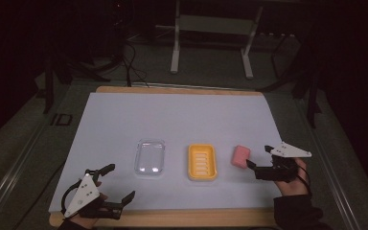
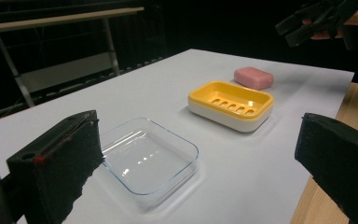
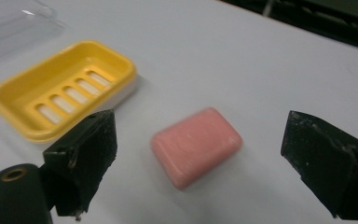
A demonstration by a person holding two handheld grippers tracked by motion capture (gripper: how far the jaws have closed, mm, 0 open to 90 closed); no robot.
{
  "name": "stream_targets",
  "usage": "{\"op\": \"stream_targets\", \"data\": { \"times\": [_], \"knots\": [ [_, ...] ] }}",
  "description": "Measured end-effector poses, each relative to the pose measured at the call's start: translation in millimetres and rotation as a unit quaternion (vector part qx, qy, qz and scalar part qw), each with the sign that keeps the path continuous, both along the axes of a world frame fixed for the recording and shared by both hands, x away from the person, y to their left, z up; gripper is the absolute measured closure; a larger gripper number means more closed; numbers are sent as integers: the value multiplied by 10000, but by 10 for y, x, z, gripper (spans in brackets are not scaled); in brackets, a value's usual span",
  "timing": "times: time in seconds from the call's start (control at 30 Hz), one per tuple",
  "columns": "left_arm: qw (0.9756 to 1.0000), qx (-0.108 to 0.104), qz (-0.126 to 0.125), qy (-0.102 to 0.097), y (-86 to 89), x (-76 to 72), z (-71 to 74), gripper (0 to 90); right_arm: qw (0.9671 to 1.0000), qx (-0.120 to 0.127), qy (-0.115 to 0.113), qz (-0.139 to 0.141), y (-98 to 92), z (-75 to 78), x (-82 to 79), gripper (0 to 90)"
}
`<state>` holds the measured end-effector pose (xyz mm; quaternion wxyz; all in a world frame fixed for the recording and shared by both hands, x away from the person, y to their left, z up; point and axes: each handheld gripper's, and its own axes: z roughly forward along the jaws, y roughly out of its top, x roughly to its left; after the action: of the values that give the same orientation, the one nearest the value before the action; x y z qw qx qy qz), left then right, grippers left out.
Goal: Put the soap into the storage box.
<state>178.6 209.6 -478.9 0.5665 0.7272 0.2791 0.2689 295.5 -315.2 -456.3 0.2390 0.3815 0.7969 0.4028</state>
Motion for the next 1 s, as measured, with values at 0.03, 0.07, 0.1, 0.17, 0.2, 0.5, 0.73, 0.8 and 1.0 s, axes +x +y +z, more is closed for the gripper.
{"op": "stream_targets", "data": {
  "times": [0.03,0.07,0.1,0.17,0.2,0.5,0.73,0.8,1.0],
  "knots": [
    [10000,4,12,-7,0,-1,1,10,10000,14,40,-82,-12,-7,10,104],
    [10000,12,14,-6,1,-3,1,10,9998,13,86,-178,-20,-12,20,104],
    [10000,16,14,-3,1,-3,1,10,9995,-45,101,-295,-26,-11,27,104],
    [10000,32,17,-7,-2,-3,1,9,9987,-5,201,-474,-38,-2,45,104],
    [10000,32,17,-7,-2,-3,1,10,9983,-22,228,-539,-45,1,51,104],
    [10000,64,33,9,-10,0,-1,9,9879,-322,796,-1290,-131,-43,133,104],
    [9999,110,23,21,-17,4,-5,9,9705,-211,1602,-1789,-213,-82,194,104],
    [9999,105,29,21,-16,7,-5,9,9629,-304,1846,-1944,-237,-100,209,125],
    [9999,120,38,31,-17,8,-6,9,9510,-620,2308,-1963,-261,-136,225,131]
  ]
}}
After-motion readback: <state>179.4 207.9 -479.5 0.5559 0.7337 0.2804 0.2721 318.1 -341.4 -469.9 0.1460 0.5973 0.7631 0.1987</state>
